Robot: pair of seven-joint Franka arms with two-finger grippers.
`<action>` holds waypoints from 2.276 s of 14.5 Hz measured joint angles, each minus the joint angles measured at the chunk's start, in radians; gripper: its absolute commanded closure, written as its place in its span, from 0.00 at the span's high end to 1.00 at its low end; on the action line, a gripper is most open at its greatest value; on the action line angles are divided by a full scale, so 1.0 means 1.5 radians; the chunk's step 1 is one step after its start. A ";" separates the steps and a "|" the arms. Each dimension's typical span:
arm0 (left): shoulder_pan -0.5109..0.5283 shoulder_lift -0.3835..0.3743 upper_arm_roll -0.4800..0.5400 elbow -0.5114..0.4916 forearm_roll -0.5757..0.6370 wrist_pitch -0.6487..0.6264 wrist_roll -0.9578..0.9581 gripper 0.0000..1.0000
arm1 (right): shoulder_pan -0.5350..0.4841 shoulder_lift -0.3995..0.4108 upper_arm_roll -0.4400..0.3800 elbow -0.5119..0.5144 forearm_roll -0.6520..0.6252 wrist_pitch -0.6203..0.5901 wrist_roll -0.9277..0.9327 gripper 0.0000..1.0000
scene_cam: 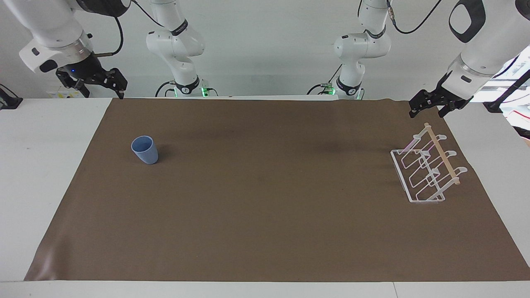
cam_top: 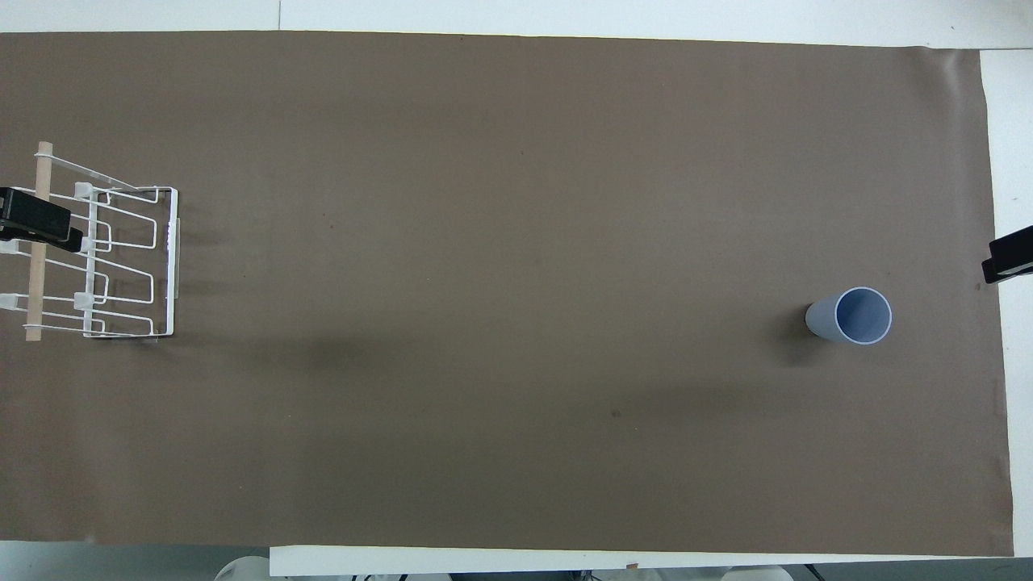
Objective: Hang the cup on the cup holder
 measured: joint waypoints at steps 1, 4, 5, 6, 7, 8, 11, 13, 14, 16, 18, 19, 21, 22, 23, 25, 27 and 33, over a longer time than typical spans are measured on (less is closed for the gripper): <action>0.000 0.000 0.000 0.000 0.000 0.000 0.000 1.00 | 0.000 0.000 0.000 0.000 0.000 0.000 0.000 1.00; 0.000 0.000 0.000 0.000 0.000 0.000 0.000 1.00 | 0.000 0.000 0.000 0.000 0.000 0.000 0.000 1.00; 0.000 0.000 0.000 0.000 0.000 0.000 0.000 1.00 | 0.000 0.000 0.000 0.000 0.000 0.000 0.000 1.00; 0.000 0.000 0.000 0.000 0.000 0.000 0.000 1.00 | 0.000 0.000 0.000 0.000 0.000 0.000 0.000 1.00; 0.000 0.000 0.000 0.000 0.000 0.000 0.000 1.00 | 0.000 0.000 0.000 0.000 0.000 0.000 0.000 1.00; 0.000 0.000 0.000 0.000 0.000 0.000 0.000 1.00 | 0.000 0.000 0.000 0.000 0.000 0.000 0.000 1.00; 0.000 0.000 0.000 0.000 0.000 0.000 0.000 1.00 | 0.002 0.000 0.002 -0.001 0.004 0.000 0.000 1.00; 0.000 0.000 0.000 0.000 0.000 0.000 0.000 1.00 | 0.001 -0.002 0.003 -0.015 0.024 0.037 0.000 1.00; 0.000 0.000 0.000 0.000 0.000 0.000 0.000 1.00 | 0.000 -0.005 0.002 -0.037 0.030 0.070 -0.002 1.00; 0.000 0.000 0.000 0.000 0.000 0.000 0.000 1.00 | -0.007 -0.020 0.000 -0.112 0.032 0.142 -0.009 1.00; 0.000 0.000 0.000 0.000 0.000 0.000 0.000 1.00 | -0.028 -0.033 -0.002 -0.203 0.033 0.225 -0.036 1.00; 0.000 0.000 0.000 0.000 0.000 0.000 0.000 1.00 | -0.038 -0.035 -0.004 -0.240 0.033 0.262 -0.052 1.00; 0.000 0.000 0.000 0.000 0.000 0.000 0.000 1.00 | -0.053 -0.033 -0.004 -0.308 0.033 0.322 -0.099 1.00; 0.000 0.000 0.000 0.000 0.000 0.000 0.000 1.00 | -0.060 -0.031 -0.005 -0.340 0.033 0.348 -0.121 1.00; 0.000 0.000 0.000 0.000 0.000 0.000 0.000 1.00 | -0.065 -0.030 -0.005 -0.371 0.033 0.371 -0.135 1.00; 0.000 0.000 0.000 0.000 0.000 0.000 0.000 1.00 | -0.072 -0.029 -0.005 -0.419 0.033 0.414 -0.144 1.00; 0.000 0.000 0.000 0.000 0.000 0.000 0.000 1.00 | -0.076 -0.023 -0.005 -0.450 0.033 0.452 -0.150 0.99; 0.000 0.000 0.000 0.000 0.000 0.000 0.000 1.00 | -0.080 0.005 -0.005 -0.476 0.034 0.498 -0.191 0.88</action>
